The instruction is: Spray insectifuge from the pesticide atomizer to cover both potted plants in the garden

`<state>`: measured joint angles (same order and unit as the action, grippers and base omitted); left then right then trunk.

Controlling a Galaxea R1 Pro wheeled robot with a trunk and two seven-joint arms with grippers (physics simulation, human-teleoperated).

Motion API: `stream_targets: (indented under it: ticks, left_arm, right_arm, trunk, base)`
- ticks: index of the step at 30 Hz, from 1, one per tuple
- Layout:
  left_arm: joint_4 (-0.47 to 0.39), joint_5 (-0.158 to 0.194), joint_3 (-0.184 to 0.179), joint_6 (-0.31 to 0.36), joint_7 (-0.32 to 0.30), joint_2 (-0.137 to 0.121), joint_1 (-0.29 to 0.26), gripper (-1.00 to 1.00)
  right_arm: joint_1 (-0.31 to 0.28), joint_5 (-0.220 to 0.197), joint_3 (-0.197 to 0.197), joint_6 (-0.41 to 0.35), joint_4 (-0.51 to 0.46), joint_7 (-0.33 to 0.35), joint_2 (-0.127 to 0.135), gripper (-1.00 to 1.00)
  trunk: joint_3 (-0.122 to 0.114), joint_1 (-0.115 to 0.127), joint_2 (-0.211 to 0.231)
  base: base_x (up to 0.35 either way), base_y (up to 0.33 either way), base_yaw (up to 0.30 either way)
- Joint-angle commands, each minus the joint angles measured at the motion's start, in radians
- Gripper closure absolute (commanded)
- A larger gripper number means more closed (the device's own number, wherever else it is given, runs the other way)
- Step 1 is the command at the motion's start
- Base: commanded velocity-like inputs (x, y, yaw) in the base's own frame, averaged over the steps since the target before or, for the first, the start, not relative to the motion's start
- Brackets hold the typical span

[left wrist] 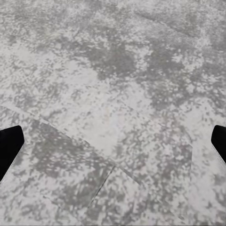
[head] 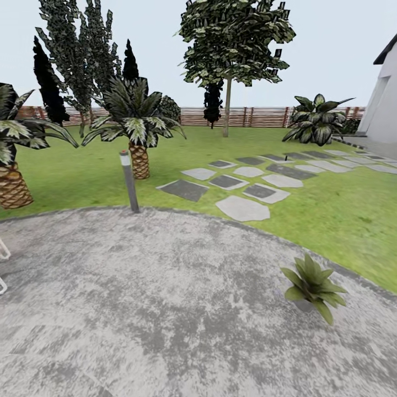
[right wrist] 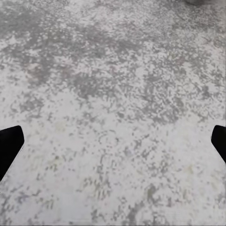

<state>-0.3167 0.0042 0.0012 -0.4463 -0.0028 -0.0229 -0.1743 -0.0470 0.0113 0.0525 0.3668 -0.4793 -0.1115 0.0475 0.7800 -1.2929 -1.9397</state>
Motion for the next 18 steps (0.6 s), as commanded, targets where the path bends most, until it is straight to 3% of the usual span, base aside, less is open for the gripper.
stream_targets:
  ticks: [1,18]
  left_arm:
    - [0.001,0.000,0.000,-0.003,0.000,0.000,-0.001,-1.00]
    - [0.001,0.000,0.000,-0.003,0.000,0.000,-0.001,-1.00]
  right_arm:
    - [-0.001,0.001,0.000,0.003,0.001,-0.002,0.000,-1.00]
    - [-0.001,0.001,0.000,0.003,-0.001,0.001,0.000,-1.00]
  trunk:
    - [0.001,0.000,0.000]
    - [0.001,0.000,0.000]
  base:
    - [0.336,0.000,0.000]
    - [0.336,0.000,0.000]
